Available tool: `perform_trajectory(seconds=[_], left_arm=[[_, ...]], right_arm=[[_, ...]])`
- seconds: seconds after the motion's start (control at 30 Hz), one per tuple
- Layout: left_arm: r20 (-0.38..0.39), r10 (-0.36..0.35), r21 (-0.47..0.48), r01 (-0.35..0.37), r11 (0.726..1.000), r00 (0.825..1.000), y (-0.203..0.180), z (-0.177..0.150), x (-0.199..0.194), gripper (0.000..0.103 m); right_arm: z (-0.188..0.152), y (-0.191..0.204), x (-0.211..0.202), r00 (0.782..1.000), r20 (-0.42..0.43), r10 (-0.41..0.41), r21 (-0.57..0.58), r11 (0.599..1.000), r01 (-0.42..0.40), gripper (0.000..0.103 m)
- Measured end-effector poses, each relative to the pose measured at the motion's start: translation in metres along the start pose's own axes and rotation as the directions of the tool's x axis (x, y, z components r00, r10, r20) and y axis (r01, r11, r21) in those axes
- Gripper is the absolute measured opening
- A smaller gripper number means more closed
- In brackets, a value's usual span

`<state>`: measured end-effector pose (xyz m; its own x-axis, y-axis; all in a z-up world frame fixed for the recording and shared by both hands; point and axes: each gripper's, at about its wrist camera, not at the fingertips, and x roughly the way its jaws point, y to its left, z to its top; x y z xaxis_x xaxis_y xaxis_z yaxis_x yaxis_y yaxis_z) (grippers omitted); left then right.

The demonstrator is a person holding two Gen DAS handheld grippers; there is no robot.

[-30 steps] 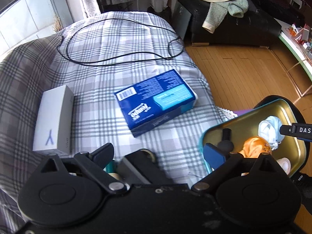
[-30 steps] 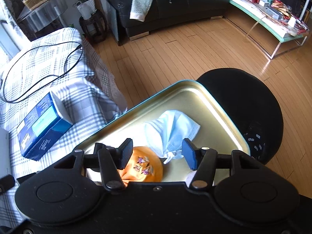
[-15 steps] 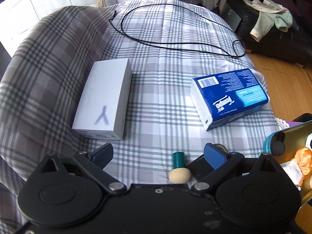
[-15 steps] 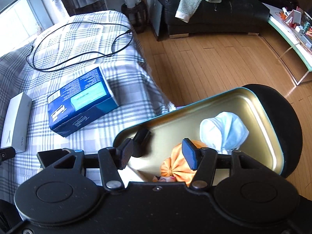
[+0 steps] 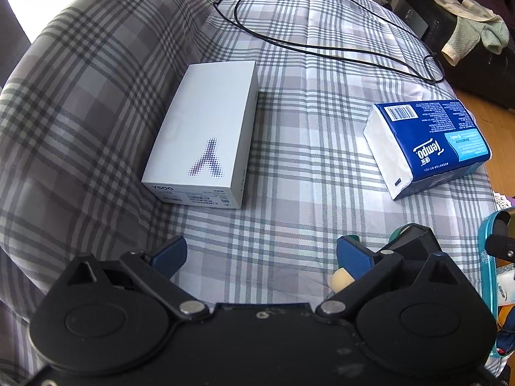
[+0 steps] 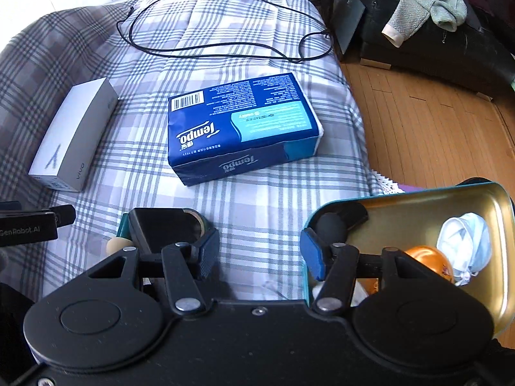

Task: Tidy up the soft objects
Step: 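Move both tools back from the tray over the bed, then lower right tool onto the green-edged tape roll and close on it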

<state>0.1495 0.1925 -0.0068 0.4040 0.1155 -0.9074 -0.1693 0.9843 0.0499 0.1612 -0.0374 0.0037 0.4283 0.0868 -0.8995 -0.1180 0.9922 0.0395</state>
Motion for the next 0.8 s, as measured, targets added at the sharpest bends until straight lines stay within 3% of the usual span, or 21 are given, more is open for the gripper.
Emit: perform_trajectory(seconds=[0.33,0.6,0.8], left_arm=[[-0.011,-0.061,-0.062,0.060,0.996,0.998,0.012,-0.006,0.009,0.100],[-0.015,-0.123,-0.132,0.120,0.984,0.992,0.022,-0.006,0.010,0.100],[-0.023,-0.141,-0.161,0.136,0.978,0.990,0.028,-0.006,0.013,0.100]], right_arm=[[0.010,0.020,0.057,0.996,-0.093,-0.011,0.044,0.999,0.016,0.055],[0.015,0.033,0.063,0.995,-0.097,-0.009,0.003,1.000,0.009,0.055],[0.015,0.029,0.065,0.988,-0.152,0.025,0.033,0.999,-0.020,0.055]])
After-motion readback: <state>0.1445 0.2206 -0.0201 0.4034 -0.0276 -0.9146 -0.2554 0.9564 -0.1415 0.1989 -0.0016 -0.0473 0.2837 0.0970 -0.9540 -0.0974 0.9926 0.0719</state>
